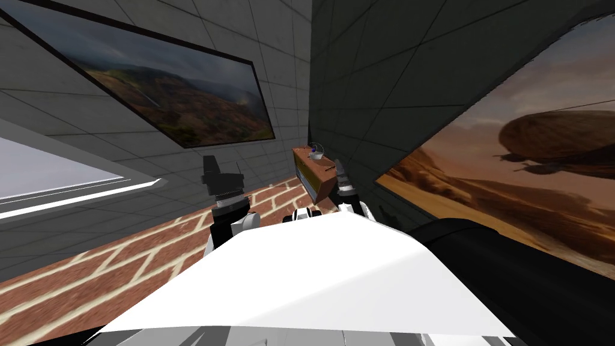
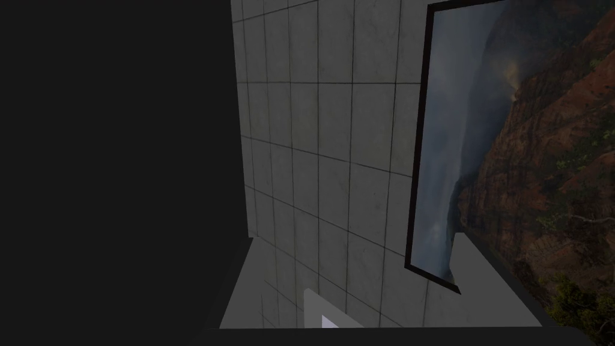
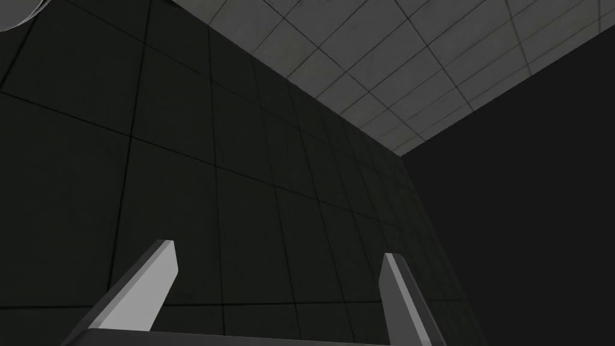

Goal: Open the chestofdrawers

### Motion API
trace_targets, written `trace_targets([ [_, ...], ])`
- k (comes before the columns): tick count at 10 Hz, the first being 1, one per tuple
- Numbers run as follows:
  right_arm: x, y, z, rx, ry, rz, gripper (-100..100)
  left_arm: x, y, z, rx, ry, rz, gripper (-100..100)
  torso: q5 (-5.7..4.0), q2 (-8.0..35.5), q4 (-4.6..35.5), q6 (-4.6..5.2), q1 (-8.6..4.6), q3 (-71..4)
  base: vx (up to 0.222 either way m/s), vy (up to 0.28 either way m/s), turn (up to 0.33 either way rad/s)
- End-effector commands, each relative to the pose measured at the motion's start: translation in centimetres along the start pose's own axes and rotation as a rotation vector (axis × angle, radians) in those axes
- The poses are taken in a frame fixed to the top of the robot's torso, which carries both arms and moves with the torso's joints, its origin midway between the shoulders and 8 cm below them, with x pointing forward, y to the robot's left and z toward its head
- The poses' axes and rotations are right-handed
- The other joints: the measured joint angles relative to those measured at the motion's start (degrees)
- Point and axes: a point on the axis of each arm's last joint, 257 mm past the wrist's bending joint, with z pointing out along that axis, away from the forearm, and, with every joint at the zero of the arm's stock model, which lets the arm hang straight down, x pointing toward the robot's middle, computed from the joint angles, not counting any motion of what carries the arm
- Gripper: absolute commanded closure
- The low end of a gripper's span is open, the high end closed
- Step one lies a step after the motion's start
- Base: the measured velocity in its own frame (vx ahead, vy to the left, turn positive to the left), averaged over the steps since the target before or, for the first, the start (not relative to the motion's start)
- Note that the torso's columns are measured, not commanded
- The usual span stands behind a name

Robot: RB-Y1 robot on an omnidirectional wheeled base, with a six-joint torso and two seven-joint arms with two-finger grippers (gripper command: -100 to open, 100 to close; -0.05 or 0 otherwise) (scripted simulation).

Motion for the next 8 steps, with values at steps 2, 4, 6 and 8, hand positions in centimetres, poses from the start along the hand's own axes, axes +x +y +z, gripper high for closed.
trace_targets([
  [2, 2.3, -4.4, -1.6, 0.11, 0.113, -0.186, -100, 0.0, 0.0, 0.0, 0.0, 0.0, 0.0, 0, 0.02, -0.01, -0.02, 0.01, 0.05, -0.03, 0.106, 0.055, 0.063],
  [4, 3.1, -6.4, -2.6, 0.155, 0.164, -0.272, -100, 0.0, 0.0, 0.0, 0.0, 0.0, 0.0, 0, 0.0, 0.05, 0.01, 0.01, -0.02, 0.02, 0.096, 0.045, 0.069],
  [6, 3.8, -8.4, -3.7, 0.2, 0.216, -0.362, -100, 0.0, 0.0, 0.0, 0.0, 0.0, 0.0, 0, 0.0, -0.03, -0.01, 0.01, -0.02, -0.03, 0.104, 0.037, 0.063],
  [8, 4.3, -10.5, -5.0, 0.246, 0.27, -0.451, -100, 0.0, 0.0, 0.0, 0.0, 0.0, 0.0, 0, 0.01, -0.08, -0.04, 0.01, 0.03, -0.07, 0.112, 0.046, 0.076],
])
